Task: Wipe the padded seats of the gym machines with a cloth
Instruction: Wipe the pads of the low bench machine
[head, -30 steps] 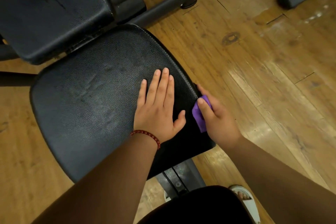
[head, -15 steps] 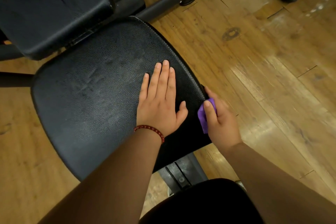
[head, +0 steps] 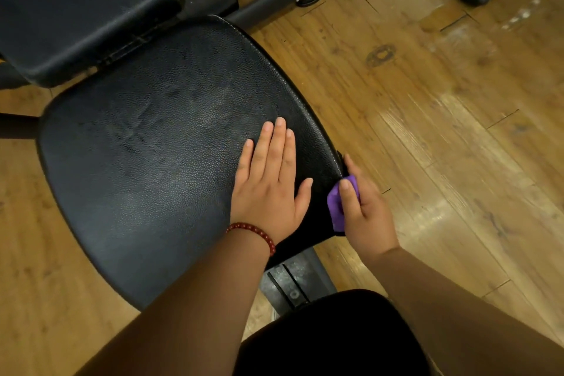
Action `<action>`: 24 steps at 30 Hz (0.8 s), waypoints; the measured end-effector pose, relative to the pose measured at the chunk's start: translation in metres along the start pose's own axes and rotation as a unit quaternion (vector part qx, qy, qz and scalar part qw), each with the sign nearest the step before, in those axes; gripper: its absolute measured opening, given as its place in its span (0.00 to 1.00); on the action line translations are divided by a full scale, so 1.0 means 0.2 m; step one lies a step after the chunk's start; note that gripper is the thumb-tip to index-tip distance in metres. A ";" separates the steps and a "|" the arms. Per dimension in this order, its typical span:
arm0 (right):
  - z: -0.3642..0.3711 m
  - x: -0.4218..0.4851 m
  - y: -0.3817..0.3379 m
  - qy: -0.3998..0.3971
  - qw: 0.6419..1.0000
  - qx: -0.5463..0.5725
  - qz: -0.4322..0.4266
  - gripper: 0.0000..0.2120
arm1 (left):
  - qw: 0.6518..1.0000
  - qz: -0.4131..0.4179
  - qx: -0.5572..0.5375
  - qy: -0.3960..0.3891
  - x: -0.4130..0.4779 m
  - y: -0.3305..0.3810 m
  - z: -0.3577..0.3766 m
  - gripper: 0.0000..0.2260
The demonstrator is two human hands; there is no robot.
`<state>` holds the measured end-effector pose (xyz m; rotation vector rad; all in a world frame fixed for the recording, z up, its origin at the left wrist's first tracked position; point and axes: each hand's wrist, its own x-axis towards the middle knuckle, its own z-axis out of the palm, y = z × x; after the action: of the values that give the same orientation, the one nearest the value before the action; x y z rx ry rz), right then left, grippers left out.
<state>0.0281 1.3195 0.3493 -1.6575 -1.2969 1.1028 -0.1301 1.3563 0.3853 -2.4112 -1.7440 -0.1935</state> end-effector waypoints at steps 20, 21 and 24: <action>-0.01 0.08 -0.06 0.003 0.999 0.019 0.031 0.21 | 1.000 -0.015 0.016 -0.006 -0.07 0.06 0.04 0.31; -0.01 0.08 -0.07 0.002 0.999 0.019 0.034 0.21 | 1.000 -0.016 0.014 -0.008 -0.07 0.06 0.04 0.31; -0.02 0.00 -0.04 -0.006 0.999 -0.015 0.034 0.22 | 1.000 -0.022 0.006 -0.019 -0.07 0.06 0.03 0.30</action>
<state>0.0288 1.3219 0.3578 -1.7308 -1.2797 1.1388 -0.1235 1.3404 0.3753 -2.3851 -1.8092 -0.1420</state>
